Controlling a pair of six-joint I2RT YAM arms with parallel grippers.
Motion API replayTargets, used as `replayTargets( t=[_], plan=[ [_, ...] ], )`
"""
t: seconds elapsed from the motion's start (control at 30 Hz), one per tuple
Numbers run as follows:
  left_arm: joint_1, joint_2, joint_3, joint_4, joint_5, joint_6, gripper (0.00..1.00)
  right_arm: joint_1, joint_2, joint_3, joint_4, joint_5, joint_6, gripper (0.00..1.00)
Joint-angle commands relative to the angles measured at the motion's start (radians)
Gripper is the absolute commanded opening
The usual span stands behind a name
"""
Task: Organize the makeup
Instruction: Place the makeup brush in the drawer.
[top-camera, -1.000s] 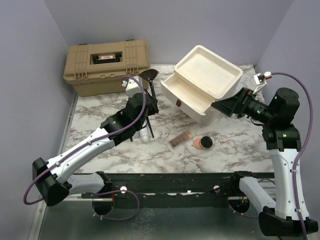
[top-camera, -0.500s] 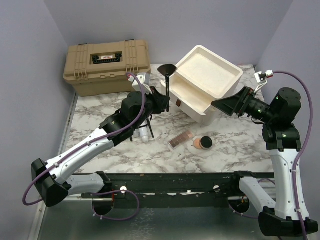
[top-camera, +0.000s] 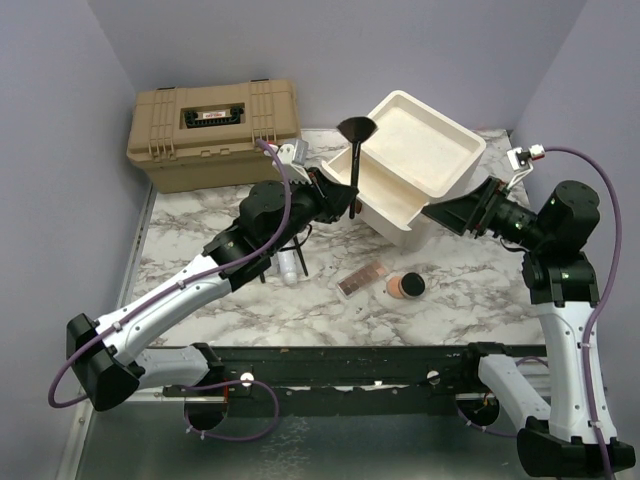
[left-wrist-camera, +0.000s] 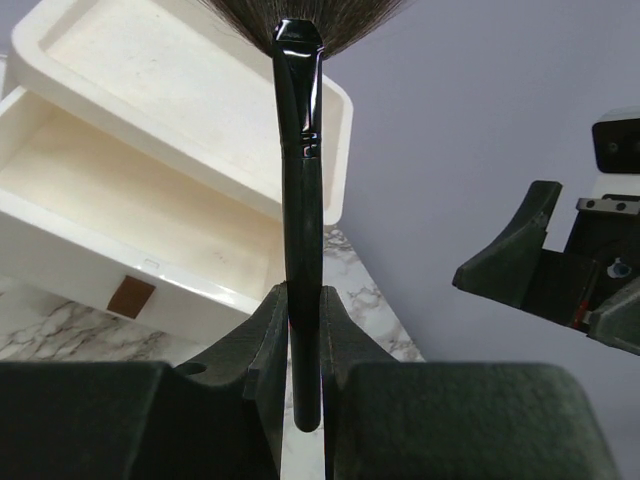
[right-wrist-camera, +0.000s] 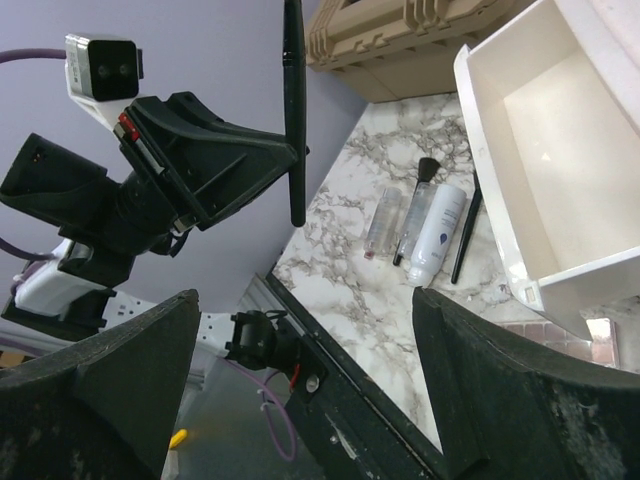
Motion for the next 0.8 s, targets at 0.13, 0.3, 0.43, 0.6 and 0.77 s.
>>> replayTargets(
  t=[0.13,0.3,0.43,0.6,0.77],
  plan=[
    [-0.031,0.056,-0.006,0.107,0.121,-0.038,0.00,0.105,0.039,-0.012,0.092,0.063,0.044,0.88],
    [-0.043,0.064,-0.041,0.168,0.180,-0.032,0.00,0.113,0.049,-0.079,0.247,0.099,0.179,0.84],
    [-0.051,0.073,-0.045,0.174,0.211,-0.044,0.00,0.154,0.076,-0.055,0.254,0.122,0.159,0.80],
    [-0.059,0.075,-0.063,0.211,0.213,-0.063,0.00,0.214,0.122,-0.043,0.247,0.154,0.153,0.74],
    [-0.064,0.088,-0.066,0.232,0.222,-0.073,0.00,0.289,0.162,-0.039,0.293,0.172,0.153,0.66]
  ],
)
